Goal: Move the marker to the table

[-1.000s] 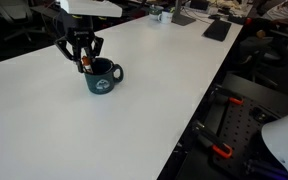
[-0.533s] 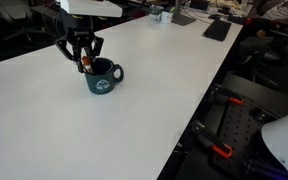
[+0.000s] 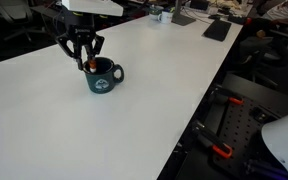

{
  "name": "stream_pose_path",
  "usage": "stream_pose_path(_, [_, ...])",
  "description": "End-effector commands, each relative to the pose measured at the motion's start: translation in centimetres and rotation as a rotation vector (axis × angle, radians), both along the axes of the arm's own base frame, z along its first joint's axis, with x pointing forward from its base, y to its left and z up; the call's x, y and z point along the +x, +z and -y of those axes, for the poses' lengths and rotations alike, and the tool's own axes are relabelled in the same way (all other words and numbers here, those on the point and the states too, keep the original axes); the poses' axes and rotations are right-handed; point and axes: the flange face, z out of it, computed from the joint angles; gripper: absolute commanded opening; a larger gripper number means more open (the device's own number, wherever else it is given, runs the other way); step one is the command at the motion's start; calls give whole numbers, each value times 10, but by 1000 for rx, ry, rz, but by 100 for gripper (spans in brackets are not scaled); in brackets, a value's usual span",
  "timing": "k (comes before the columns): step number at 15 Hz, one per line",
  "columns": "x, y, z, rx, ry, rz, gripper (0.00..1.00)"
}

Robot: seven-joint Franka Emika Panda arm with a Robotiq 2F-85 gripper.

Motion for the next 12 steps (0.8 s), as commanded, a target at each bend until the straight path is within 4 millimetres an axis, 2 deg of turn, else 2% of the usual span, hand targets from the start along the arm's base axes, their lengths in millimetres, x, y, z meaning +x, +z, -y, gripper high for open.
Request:
stream_pose_path(1, [-2, 23, 5, 23, -21, 45, 8])
stream_pose_path(3, [0, 32, 8, 22, -32, 69, 8])
stream_pose_path(7, [3, 35, 11, 10, -33, 65, 8])
stream_pose_path(8, [2, 35, 11, 6, -28, 55, 22])
stream_pose_path(9, [2, 34, 10, 0, -17, 46, 55])
stream_pose_path(10, [1, 33, 9, -1, -17, 38, 51])
stream_pose_path(11, [-1, 33, 10, -3, -24, 28, 53])
stream_pose_path(12, [-4, 32, 10, -6, -31, 18, 60])
